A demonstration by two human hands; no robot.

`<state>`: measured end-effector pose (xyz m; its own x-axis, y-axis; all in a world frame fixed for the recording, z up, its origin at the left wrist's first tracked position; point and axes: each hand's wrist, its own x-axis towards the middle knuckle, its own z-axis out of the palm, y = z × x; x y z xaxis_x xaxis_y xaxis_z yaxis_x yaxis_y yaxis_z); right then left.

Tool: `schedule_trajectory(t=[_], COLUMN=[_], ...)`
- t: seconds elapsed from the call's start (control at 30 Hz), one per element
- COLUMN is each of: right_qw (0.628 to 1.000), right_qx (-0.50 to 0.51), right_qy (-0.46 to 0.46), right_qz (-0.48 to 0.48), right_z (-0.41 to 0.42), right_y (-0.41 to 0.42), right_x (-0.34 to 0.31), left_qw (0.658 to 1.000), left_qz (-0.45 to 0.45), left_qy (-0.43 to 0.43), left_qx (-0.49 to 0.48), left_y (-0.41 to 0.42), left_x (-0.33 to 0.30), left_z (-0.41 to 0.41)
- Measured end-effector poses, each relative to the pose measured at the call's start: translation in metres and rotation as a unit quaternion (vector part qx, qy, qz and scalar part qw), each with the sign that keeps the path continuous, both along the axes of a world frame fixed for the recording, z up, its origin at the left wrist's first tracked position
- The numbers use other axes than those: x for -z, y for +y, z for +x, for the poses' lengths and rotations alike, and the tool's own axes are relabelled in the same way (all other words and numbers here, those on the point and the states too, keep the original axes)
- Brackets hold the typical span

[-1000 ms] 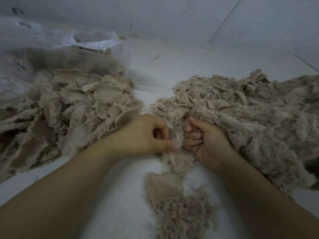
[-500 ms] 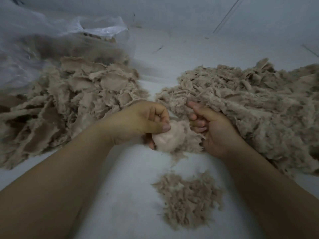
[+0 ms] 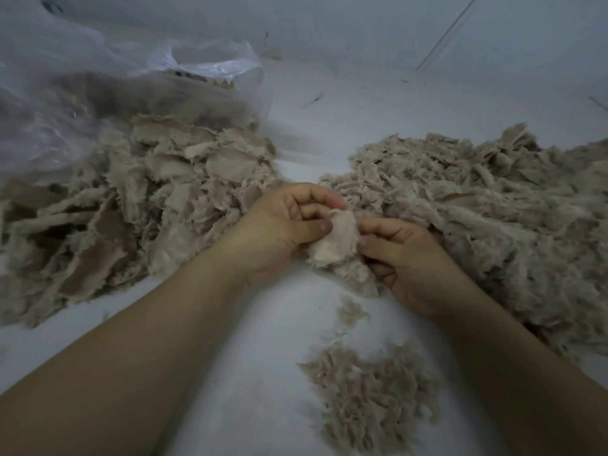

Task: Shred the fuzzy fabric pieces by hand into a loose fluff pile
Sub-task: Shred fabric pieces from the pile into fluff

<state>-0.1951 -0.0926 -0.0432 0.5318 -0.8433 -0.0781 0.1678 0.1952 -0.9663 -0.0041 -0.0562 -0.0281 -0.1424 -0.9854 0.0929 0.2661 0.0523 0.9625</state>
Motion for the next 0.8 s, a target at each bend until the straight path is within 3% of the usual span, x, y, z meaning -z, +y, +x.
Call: schedule_trajectory(t=[0.17, 0.3, 0.4, 0.47, 0.53, 0.57, 0.63, 0.67, 0.7, 0.73, 0.8], right_qw=[1.0, 0.998, 0.995, 0.995, 0.996, 0.996, 0.997, 0.998, 0.998, 0.999, 1.0], right_qx=[0.026, 0.03, 0.035, 0.034, 0.035, 0.036, 0.038, 0.036, 0.031, 0.024, 0.008], right_qy=[0.015, -0.04, -0.066, -0.067, -0.062, -0.059, -0.053, -0.047, -0.04, -0.034, -0.02], right_qz=[0.008, 0.045, 0.059, 0.058, 0.052, 0.047, 0.04, 0.035, 0.028, 0.019, -0.001], right_z=[-0.004, -0.007, -0.009, -0.01, -0.011, -0.011, -0.01, -0.01, -0.009, -0.009, -0.008], right_y=[-0.002, -0.001, -0.001, -0.001, 0.0, 0.001, 0.002, 0.002, 0.002, 0.002, 0.003], right_x=[0.002, 0.001, 0.001, 0.002, 0.004, 0.004, 0.005, 0.004, 0.004, 0.004, 0.002], left_qw=[1.0, 0.989, 0.977, 0.931, 0.806, 0.74, 0.627, 0.587, 0.563, 0.565, 0.642], left_qz=[0.004, 0.017, 0.001, -0.073, -0.2, -0.218, -0.123, -0.081, -0.073, -0.094, -0.2], left_qy=[0.008, -0.128, -0.16, -0.229, -0.415, -0.521, -0.704, -0.746, -0.761, -0.753, -0.652], left_qx=[0.006, -0.07, -0.141, -0.276, -0.373, -0.366, -0.309, -0.305, -0.313, -0.325, -0.351], left_y=[-0.001, 0.0, 0.001, 0.0, 0.002, 0.003, 0.008, 0.011, 0.013, 0.014, 0.016], left_x=[0.0, -0.003, -0.01, -0.015, -0.017, -0.016, -0.011, -0.009, -0.009, -0.009, -0.009], left_z=[-0.003, 0.01, 0.006, 0.009, 0.021, 0.028, 0.033, 0.031, 0.027, 0.024, 0.012])
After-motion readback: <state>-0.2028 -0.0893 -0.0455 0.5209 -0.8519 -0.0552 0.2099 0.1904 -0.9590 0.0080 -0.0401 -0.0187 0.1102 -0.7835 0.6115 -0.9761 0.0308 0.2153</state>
